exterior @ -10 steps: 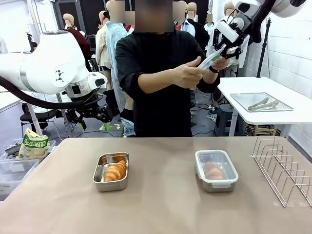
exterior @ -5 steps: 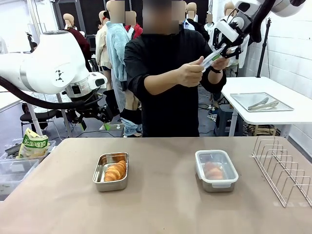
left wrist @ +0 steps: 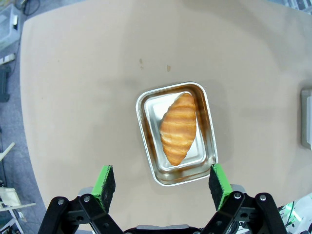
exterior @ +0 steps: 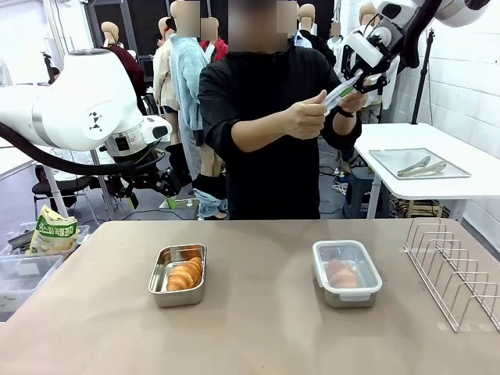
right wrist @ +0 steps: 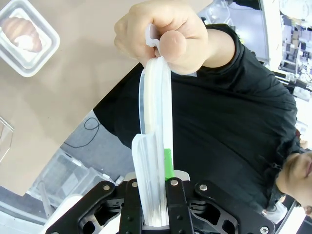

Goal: Place the bread in airtight containers.
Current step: Release when the human grabs the Airtight Container lid.

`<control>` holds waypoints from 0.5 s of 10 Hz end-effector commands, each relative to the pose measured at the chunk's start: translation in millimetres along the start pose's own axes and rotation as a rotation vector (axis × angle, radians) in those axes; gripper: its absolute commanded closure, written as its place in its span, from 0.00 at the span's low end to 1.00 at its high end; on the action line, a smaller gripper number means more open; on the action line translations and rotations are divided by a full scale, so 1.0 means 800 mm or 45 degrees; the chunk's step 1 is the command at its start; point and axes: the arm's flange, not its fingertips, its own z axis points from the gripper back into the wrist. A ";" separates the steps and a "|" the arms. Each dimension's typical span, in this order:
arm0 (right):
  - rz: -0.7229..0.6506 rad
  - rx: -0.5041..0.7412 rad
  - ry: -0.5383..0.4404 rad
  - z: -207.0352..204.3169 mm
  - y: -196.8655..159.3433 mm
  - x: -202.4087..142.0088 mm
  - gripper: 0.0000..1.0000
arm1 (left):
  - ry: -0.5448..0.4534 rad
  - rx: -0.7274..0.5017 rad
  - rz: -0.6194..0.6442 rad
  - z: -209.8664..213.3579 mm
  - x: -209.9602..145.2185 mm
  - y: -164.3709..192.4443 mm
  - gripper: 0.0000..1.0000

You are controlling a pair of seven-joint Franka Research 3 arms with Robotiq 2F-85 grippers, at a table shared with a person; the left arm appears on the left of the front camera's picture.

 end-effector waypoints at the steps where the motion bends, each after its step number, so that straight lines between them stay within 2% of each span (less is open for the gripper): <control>1: 0.001 -0.008 -0.003 0.000 -0.001 0.003 0.93 | 0.000 0.022 0.008 0.002 0.000 0.001 0.00; 5: 0.034 0.002 0.010 -0.002 -0.002 0.004 0.19 | 0.000 0.022 0.008 0.002 0.000 0.001 0.00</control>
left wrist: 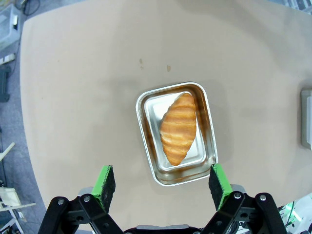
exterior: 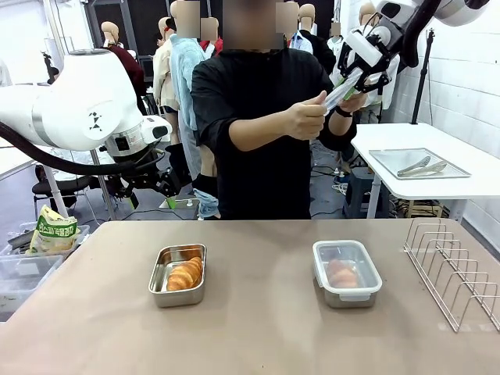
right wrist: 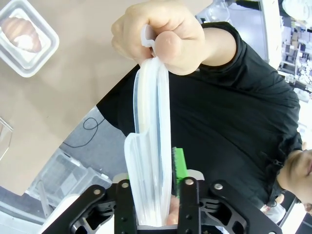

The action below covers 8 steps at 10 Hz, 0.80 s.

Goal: Place the bread in airtight containers.
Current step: Release when the human grabs the Airtight Container lid.

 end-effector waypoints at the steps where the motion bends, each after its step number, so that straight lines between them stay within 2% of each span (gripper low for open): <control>1: 0.011 0.006 0.007 -0.004 0.002 0.001 0.01 | 0.000 0.022 0.008 0.002 0.000 0.001 0.00; 8: 0.000 0.021 0.014 -0.006 0.003 0.001 0.00 | 0.000 0.022 0.008 0.002 0.000 0.001 0.00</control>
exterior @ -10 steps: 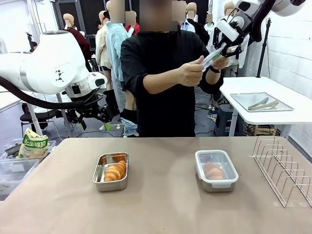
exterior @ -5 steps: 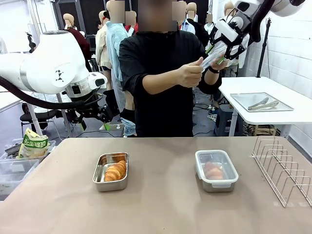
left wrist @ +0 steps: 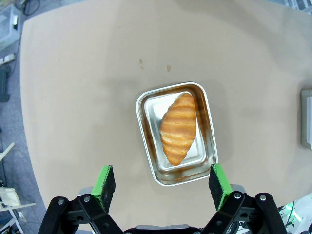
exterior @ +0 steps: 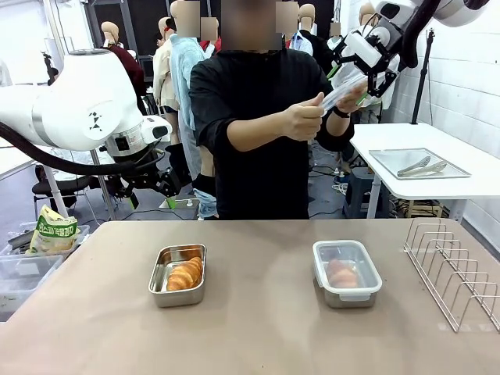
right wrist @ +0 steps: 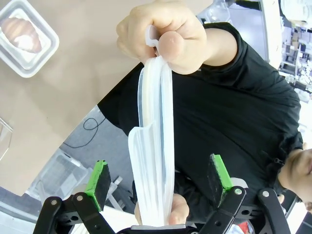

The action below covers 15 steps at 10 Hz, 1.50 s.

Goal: Place the bread in airtight containers.
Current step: Release when the human grabs the Airtight Container lid.

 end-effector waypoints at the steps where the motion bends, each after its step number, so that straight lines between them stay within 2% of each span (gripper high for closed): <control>1: -0.019 0.042 -0.029 -0.008 0.000 0.000 0.00 | 0.000 0.022 0.008 0.002 0.000 0.001 0.00; 2: 0.000 0.000 0.000 0.000 0.000 0.000 0.00 | 0.000 0.022 0.008 0.002 0.000 0.001 0.00; 15: 0.000 0.000 0.000 0.000 0.000 0.000 0.00 | 0.000 0.022 0.008 0.002 0.000 0.001 0.00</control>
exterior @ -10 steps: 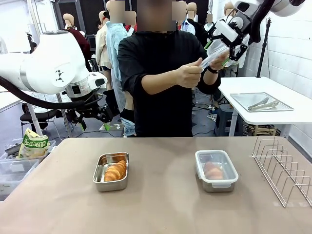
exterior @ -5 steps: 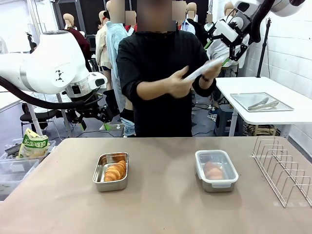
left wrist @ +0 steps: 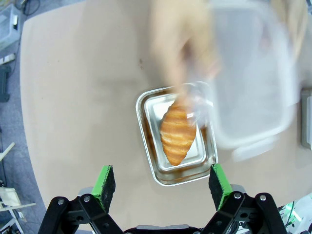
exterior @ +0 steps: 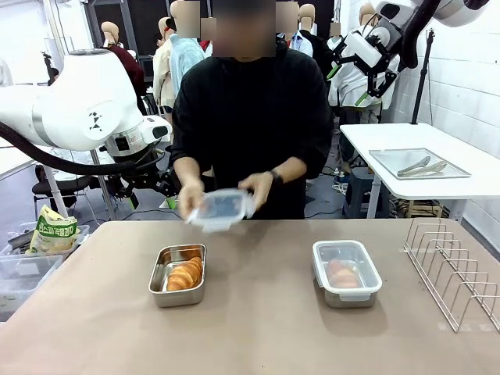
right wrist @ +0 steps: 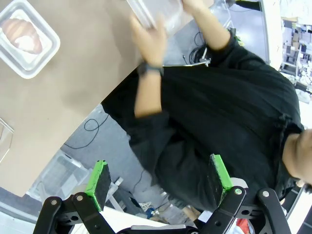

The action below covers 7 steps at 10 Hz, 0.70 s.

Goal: Place the bread in airtight containers.
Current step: Release when the human grabs the Airtight Container lid.

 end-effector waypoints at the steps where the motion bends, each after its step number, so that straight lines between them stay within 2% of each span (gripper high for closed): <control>1: 0.003 -0.004 0.006 0.000 0.000 0.000 0.00 | 0.000 0.022 0.008 0.002 0.000 0.001 0.00; 7: 0.003 -0.004 0.006 0.000 0.000 0.000 0.00 | 0.000 0.022 0.008 0.002 0.000 0.001 0.00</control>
